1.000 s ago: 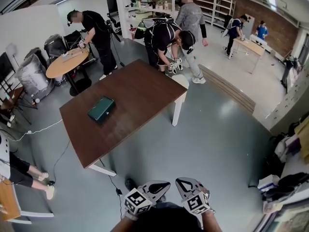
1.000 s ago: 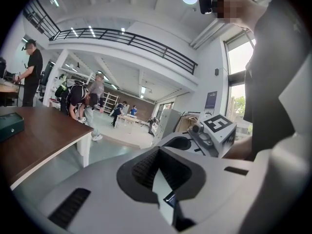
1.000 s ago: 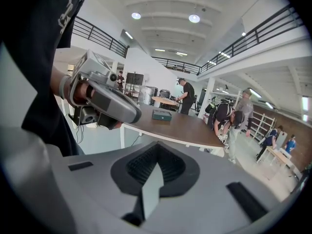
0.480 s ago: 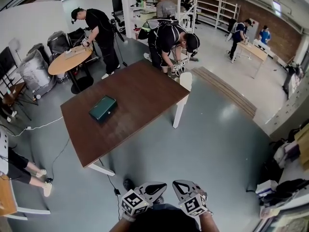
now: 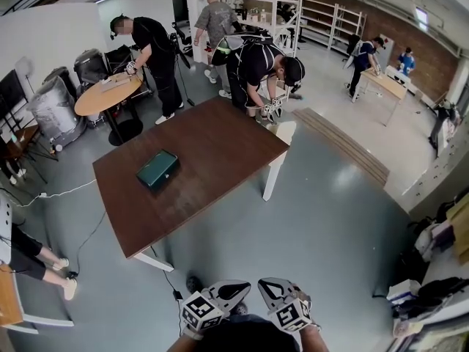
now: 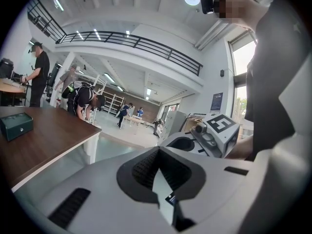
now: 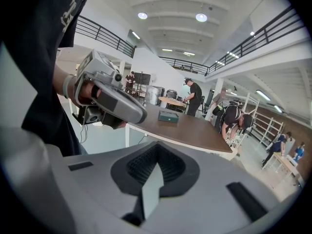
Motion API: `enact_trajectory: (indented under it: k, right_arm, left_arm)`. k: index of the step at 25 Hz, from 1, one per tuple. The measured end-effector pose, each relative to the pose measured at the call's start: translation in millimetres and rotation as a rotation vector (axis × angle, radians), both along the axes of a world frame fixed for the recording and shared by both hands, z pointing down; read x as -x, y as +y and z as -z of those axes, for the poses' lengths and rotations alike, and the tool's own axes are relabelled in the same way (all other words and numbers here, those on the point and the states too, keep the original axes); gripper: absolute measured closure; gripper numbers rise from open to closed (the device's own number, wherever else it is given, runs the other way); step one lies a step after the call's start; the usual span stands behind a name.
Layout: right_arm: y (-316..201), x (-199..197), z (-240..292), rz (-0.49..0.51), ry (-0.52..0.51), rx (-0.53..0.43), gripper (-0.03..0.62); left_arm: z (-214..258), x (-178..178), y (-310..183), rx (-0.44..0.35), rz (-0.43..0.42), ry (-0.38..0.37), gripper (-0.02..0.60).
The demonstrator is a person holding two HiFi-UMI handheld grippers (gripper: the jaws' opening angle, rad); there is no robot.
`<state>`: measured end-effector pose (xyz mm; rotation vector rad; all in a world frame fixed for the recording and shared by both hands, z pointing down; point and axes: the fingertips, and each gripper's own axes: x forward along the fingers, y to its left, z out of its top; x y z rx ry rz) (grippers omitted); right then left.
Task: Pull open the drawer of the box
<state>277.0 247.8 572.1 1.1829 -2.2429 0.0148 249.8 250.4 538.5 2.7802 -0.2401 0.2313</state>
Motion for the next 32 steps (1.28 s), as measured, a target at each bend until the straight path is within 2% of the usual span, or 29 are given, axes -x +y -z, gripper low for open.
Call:
enact_trajectory:
  k: [19, 32]
  right_arm:
    - [-24.4, 32.7, -2.1, 0.036, 0.026, 0.023, 0.606]
    - [-66.8, 65.6, 5.3, 0.049, 0.044, 0.036, 0.606]
  left_arm:
    - [-4.5, 33.8, -27.7, 0.022, 0.03, 0.008, 0.575]
    - [2.3, 71.5, -77.9, 0.031, 0.056, 0.008, 0.575]
